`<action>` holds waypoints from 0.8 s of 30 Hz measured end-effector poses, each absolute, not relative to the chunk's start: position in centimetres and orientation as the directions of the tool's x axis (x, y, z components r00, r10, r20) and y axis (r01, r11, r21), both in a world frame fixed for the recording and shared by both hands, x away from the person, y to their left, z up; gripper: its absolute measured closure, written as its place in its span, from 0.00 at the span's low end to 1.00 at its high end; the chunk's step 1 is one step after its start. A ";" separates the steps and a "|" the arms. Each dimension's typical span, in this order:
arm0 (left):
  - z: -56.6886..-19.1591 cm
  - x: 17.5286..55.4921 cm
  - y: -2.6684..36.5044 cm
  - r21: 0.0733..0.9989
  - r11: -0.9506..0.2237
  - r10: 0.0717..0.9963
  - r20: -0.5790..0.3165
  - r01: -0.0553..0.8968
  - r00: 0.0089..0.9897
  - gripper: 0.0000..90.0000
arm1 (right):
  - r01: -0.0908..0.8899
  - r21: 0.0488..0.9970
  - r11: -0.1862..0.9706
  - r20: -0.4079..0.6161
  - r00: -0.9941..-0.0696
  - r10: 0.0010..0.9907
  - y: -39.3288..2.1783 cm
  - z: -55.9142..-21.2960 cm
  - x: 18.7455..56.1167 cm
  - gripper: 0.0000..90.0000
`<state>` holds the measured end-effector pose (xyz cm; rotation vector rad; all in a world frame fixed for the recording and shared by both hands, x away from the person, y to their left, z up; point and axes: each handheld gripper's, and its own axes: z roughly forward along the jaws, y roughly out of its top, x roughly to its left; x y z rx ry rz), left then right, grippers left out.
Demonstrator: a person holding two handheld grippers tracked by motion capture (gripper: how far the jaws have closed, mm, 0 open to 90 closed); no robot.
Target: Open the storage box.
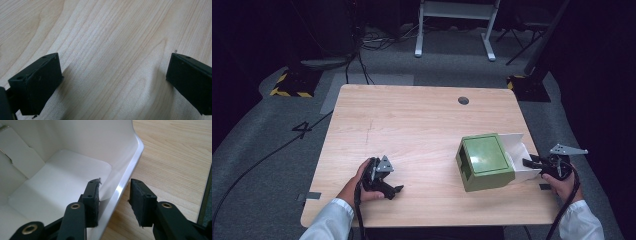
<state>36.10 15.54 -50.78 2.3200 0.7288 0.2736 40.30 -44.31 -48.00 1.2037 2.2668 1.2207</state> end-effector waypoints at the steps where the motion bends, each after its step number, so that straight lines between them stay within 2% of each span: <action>1: -50.8 36.1 15.5 0.666 -0.610 0.572 -0.005 0.429 0.820 0.00 | 0.534 0.795 0.288 0.121 -0.605 0.787 -44.4 -48.0 40.3 0.67; 24: -50.8 36.1 15.5 0.666 -0.610 0.572 -0.005 0.429 0.821 0.00 | 0.539 0.792 0.287 0.113 -0.591 0.798 -44.9 -48.0 40.3 0.64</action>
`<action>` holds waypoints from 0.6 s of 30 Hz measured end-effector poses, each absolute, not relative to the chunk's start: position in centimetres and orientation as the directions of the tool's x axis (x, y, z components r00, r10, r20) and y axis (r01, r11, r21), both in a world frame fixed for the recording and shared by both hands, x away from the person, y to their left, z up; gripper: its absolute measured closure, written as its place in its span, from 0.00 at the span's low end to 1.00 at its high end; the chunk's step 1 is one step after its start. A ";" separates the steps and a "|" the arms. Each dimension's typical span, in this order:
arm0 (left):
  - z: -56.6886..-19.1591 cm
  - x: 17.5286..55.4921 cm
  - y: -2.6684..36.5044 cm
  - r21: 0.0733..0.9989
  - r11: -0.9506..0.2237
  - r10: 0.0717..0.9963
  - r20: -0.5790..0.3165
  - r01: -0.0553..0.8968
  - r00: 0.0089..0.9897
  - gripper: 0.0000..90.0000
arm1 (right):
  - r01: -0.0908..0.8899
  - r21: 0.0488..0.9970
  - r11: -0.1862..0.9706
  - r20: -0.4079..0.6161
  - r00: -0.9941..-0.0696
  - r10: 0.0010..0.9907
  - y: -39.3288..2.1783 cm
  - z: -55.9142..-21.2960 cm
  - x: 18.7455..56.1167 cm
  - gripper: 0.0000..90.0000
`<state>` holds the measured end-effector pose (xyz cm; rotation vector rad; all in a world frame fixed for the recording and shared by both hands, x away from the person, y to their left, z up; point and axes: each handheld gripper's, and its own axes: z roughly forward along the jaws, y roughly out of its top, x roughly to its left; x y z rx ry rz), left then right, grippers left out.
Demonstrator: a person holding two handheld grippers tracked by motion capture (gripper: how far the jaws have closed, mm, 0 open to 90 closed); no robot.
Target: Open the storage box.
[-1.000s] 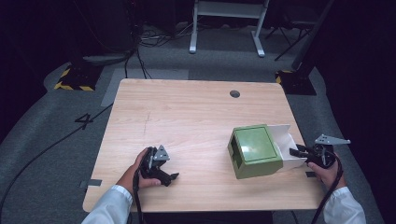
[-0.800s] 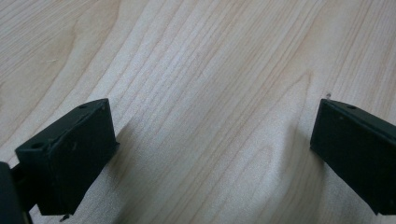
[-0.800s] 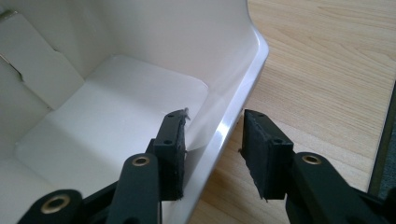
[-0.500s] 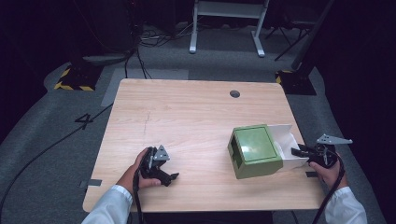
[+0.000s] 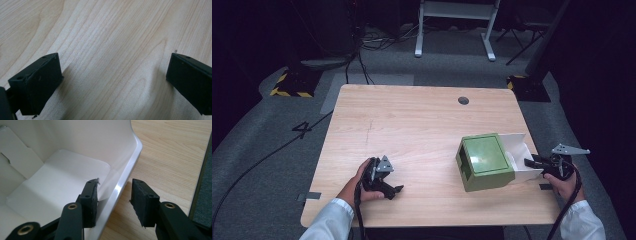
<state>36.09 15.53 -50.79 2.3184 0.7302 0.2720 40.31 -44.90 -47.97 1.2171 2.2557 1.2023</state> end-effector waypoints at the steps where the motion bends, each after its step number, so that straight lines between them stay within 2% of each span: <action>1: -50.8 36.1 15.5 0.666 -0.610 0.572 -0.005 0.429 0.821 0.00 | 0.539 0.792 0.287 0.113 -0.591 0.798 -44.9 -48.0 40.3 0.64; 18: -50.8 36.1 15.5 0.666 -0.610 0.572 -0.005 0.429 0.820 0.00 | 0.545 0.789 0.284 0.109 -0.579 0.808 -45.5 -47.9 40.2 0.63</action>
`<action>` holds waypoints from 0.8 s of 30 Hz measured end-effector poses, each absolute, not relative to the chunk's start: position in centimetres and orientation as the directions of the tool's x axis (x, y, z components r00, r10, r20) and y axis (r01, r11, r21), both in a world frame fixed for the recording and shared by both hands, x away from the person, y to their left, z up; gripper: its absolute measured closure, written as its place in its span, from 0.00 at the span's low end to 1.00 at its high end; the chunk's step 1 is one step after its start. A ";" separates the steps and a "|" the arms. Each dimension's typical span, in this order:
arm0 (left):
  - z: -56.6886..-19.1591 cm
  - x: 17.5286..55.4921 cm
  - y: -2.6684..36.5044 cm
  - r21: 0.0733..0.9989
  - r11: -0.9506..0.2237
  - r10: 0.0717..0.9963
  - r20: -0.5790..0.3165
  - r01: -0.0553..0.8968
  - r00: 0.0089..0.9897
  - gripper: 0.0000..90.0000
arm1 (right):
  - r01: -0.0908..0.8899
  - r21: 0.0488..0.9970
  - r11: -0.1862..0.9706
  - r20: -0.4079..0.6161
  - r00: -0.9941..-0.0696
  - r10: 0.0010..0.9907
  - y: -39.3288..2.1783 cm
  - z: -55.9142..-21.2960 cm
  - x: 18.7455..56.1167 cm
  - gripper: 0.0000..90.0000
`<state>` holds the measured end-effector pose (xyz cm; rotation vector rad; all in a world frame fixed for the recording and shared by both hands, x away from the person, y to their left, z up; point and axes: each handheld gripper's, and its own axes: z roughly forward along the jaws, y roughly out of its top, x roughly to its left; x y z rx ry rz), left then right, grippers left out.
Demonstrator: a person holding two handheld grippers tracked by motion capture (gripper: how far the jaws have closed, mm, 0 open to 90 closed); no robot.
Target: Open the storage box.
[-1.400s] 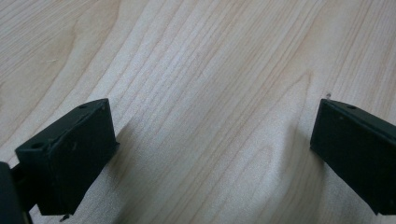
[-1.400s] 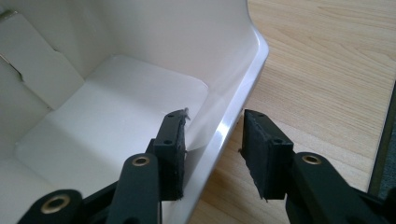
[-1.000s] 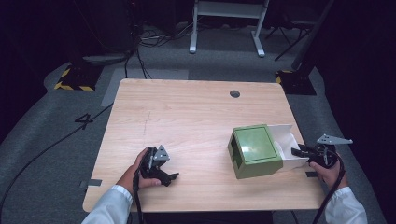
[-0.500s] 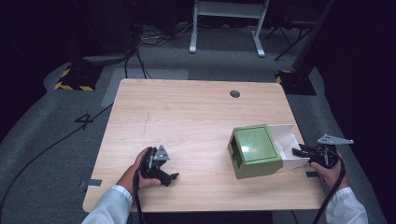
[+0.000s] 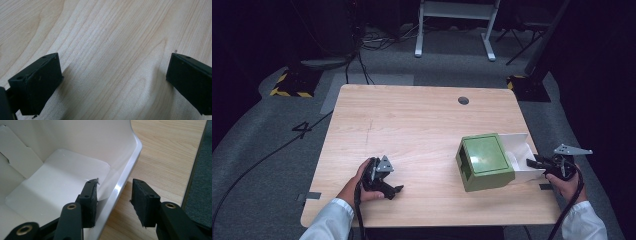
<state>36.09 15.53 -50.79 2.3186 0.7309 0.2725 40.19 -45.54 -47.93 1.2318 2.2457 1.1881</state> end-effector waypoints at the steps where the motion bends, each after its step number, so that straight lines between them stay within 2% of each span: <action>1: -50.8 36.1 15.5 0.667 -0.610 0.572 -0.005 0.429 0.820 0.00 | 0.546 0.789 0.283 0.108 -0.576 0.810 -45.5 -47.9 40.2 0.63; 17: -50.8 36.1 15.5 0.667 -0.610 0.572 -0.005 0.429 0.820 0.00 | 0.509 0.834 0.212 0.090 -0.505 0.858 -46.2 -45.0 39.4 0.45; 24: -50.8 36.1 15.5 0.666 -0.610 0.572 -0.005 0.429 0.821 0.00 | 0.448 0.863 0.234 0.050 -0.537 0.842 -45.6 -42.8 37.7 0.39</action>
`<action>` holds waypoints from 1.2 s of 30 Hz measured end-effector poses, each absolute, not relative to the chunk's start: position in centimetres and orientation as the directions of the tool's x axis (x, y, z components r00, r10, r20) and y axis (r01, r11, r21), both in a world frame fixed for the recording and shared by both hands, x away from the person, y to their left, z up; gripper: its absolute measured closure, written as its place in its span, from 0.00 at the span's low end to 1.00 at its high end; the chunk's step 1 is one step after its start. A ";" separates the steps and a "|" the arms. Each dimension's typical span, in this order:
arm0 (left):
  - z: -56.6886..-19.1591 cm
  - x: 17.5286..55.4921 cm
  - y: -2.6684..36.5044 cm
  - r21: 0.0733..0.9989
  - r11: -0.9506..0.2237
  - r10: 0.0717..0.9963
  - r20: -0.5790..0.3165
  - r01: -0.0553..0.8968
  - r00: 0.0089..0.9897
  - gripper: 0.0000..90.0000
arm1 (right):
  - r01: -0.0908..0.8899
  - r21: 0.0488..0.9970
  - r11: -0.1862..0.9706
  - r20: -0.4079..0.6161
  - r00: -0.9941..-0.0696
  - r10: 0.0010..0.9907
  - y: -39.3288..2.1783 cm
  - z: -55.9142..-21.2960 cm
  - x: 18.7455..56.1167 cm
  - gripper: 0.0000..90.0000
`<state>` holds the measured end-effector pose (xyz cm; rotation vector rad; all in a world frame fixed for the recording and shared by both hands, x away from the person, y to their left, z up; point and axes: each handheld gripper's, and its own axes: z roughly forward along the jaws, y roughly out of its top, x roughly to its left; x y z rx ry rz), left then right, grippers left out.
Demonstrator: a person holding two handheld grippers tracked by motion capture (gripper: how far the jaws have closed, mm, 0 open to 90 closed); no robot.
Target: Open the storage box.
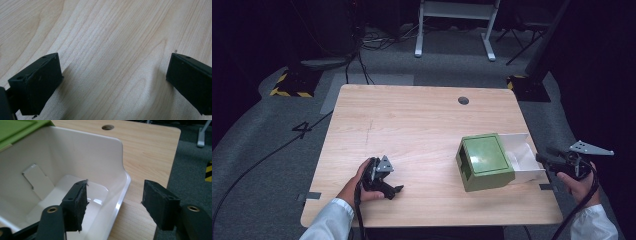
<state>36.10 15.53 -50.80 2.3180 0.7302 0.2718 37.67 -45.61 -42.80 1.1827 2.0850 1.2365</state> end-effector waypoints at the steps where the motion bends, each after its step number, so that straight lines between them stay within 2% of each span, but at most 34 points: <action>1: -50.8 36.1 15.5 0.666 -0.610 0.572 -0.005 0.429 0.821 0.00 | 0.448 0.863 0.234 0.050 -0.537 0.842 -45.6 -42.8 37.7 0.39; 7: -50.8 36.1 15.5 0.666 -0.610 0.572 -0.005 0.429 0.821 0.00 | 0.414 0.877 0.242 0.038 -0.564 0.825 -45.0 -41.7 35.9 0.37; 11: -50.8 36.1 15.5 0.666 -0.609 0.573 -0.005 0.431 0.819 0.00 | 0.382 0.877 0.291 0.000 -0.606 0.796 -44.2 -41.1 34.0 0.37; 21: -50.8 36.0 15.5 0.666 -0.609 0.574 -0.005 0.431 0.819 0.00 | 0.345 0.882 0.322 -0.039 -0.628 0.778 -43.6 -40.7 30.5 0.36; 26: -50.8 36.1 15.5 0.666 -0.609 0.574 -0.005 0.431 0.819 0.00 | 0.360 0.872 0.333 -0.037 -0.627 0.778 -43.6 -42.3 29.6 0.34; 36: -50.8 36.1 15.5 0.666 -0.609 0.572 -0.008 0.431 0.820 0.00 | 0.441 0.817 0.371 -0.011 -0.632 0.775 -43.5 -46.9 30.0 0.32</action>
